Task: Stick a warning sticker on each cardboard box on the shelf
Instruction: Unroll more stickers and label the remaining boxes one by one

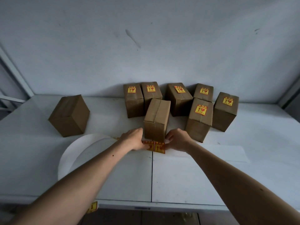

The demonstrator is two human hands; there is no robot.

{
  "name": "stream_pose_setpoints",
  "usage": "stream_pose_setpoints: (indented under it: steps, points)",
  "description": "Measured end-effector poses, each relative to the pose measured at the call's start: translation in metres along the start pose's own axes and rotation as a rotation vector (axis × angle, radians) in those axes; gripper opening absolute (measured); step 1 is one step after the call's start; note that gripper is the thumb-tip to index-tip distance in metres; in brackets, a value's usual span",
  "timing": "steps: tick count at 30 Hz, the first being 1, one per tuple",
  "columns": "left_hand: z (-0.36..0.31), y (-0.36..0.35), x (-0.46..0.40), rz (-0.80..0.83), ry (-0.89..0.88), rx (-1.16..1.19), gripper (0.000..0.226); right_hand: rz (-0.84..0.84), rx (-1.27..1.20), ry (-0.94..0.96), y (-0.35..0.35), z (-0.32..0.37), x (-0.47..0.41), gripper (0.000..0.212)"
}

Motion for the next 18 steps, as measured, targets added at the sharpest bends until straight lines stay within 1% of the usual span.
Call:
stream_pose_setpoints:
  steps: [2,5,7,11,15,17,18]
  points:
    - [-0.001,-0.006,0.002,0.018,-0.029,-0.013,0.073,0.006,0.067,0.003,-0.004,0.000,0.004,0.047]
    - [0.000,-0.011,0.004,0.002,-0.052,-0.069,0.073,0.017,0.147,0.002,-0.008,-0.002,0.009,0.051]
    - [0.002,-0.015,0.005,0.009,-0.051,-0.071,0.070,0.019,0.154,0.008,-0.010,-0.003,0.011,0.048]
    - [0.003,-0.018,0.010,0.020,-0.033,-0.019,0.061,0.044,0.138,0.035,-0.010,-0.002,0.015,0.032]
    - [0.006,-0.022,0.010,0.048,-0.028,0.124,0.045,0.106,0.098,0.104,-0.004,0.004,0.020,0.026]
    - [0.007,-0.026,0.010,0.108,-0.010,0.256,0.047,0.093,0.077,0.146,-0.001,0.008,0.021,0.023]
    - [0.006,-0.028,0.010,0.132,-0.001,0.321,0.049,0.060,0.060,0.167,0.001,0.010,0.022,0.022]
Point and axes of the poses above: each hand's wrist, its own x-axis away from the middle knuckle, its own y-axis out of the back of the hand, z = x × y, the point moved 7 cm from there along -x, towards the middle knuckle, and after that the axes turned 7 degrees about x, right-handed, at the moved point
